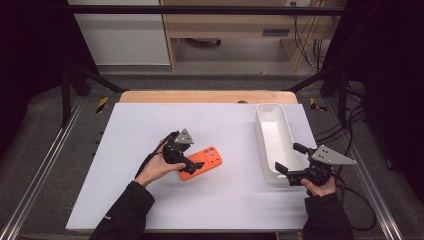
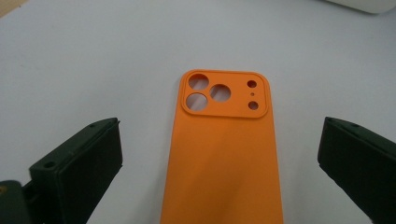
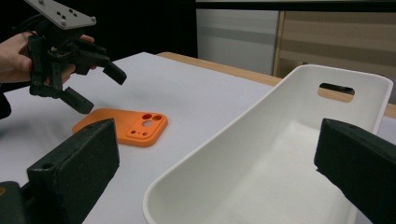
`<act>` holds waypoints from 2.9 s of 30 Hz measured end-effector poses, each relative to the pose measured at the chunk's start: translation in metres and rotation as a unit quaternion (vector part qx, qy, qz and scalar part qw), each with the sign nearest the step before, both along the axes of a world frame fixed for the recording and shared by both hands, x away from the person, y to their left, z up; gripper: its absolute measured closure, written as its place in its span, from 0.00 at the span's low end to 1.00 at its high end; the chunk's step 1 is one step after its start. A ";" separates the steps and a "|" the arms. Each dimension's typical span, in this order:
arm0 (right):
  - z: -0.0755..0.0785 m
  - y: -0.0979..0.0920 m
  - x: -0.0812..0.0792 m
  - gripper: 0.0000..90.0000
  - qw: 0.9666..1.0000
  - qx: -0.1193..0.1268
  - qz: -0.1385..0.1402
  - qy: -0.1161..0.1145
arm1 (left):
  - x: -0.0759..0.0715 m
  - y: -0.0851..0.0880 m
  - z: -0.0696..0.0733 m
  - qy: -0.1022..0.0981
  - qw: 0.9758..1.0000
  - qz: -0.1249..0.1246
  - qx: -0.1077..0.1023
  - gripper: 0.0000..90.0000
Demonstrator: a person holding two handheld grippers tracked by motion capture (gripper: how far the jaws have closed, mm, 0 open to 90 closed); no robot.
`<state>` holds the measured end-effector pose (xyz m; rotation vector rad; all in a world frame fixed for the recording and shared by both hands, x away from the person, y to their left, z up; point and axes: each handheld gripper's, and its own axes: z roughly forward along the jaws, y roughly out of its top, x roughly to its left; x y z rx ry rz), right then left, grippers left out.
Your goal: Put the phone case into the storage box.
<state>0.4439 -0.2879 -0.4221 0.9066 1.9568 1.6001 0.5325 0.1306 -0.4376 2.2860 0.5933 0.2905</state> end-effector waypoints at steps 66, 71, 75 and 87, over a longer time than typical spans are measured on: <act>0.000 0.001 0.001 0.01 1.000 -0.001 0.001 0.005 | 0.006 -0.012 -0.035 0.043 0.996 -0.018 0.081 0.17; 0.000 0.000 0.001 0.01 1.000 -0.001 0.001 0.006 | 0.006 -0.012 -0.036 0.044 0.996 -0.015 0.079 0.16; 0.000 0.000 0.000 0.01 1.000 0.000 -0.001 0.006 | 0.005 -0.012 -0.036 0.043 0.996 -0.015 0.079 0.16; 0.000 0.000 0.001 0.01 1.000 -0.001 0.000 0.005 | 0.005 -0.011 -0.036 0.045 0.996 -0.017 0.073 0.17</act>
